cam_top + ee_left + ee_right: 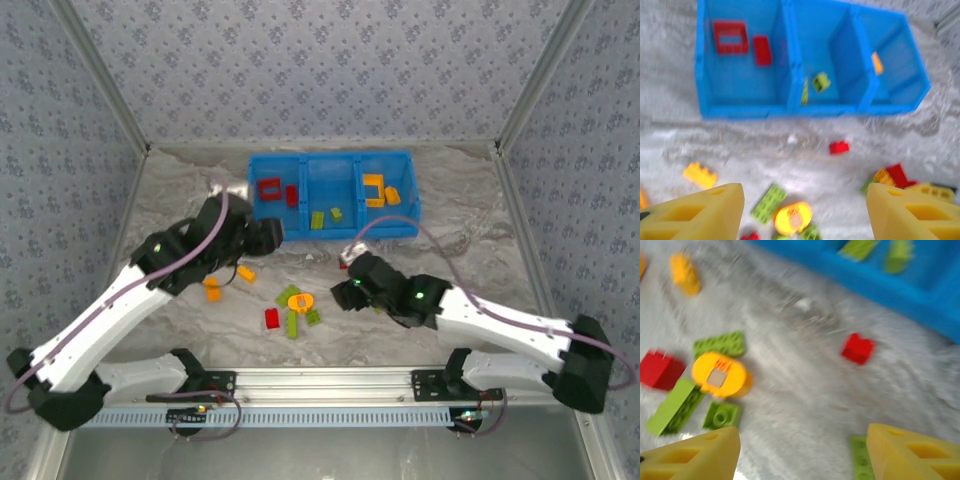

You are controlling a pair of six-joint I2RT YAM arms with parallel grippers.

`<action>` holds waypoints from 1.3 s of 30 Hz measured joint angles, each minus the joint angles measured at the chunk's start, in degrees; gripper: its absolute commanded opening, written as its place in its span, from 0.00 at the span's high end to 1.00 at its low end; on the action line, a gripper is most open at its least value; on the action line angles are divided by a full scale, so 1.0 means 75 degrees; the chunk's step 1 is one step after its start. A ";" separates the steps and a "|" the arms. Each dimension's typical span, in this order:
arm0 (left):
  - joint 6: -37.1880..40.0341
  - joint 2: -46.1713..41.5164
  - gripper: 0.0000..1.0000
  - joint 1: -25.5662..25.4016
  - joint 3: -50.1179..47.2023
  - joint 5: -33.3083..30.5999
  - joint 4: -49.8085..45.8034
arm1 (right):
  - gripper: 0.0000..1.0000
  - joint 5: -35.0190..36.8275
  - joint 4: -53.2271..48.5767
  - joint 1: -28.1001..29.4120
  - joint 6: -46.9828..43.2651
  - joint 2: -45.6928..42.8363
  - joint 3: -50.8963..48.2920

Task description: Sort the legos into containers by color

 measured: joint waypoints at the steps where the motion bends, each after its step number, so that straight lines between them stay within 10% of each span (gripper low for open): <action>1: -0.0143 -0.0460 0.33 0.0000 -0.0440 0.0044 -0.0099 | 0.25 -0.0192 0.0023 0.0117 -0.0233 0.0356 0.0157; 12: -0.2174 -0.4412 0.34 0.0000 -0.1635 -0.1539 -0.2261 | 0.29 -0.0793 0.0484 0.0510 -0.0921 0.4622 0.3850; 24: -0.2541 -0.4514 0.33 0.0000 -0.1696 -0.1821 -0.3110 | 0.33 -0.1029 0.0248 0.0321 -0.0463 0.7970 0.7198; 39: -0.2538 -0.4505 0.33 0.0000 -0.1818 -0.1810 -0.3118 | 0.71 -0.1358 -0.0131 0.0093 -0.0286 0.9270 0.8294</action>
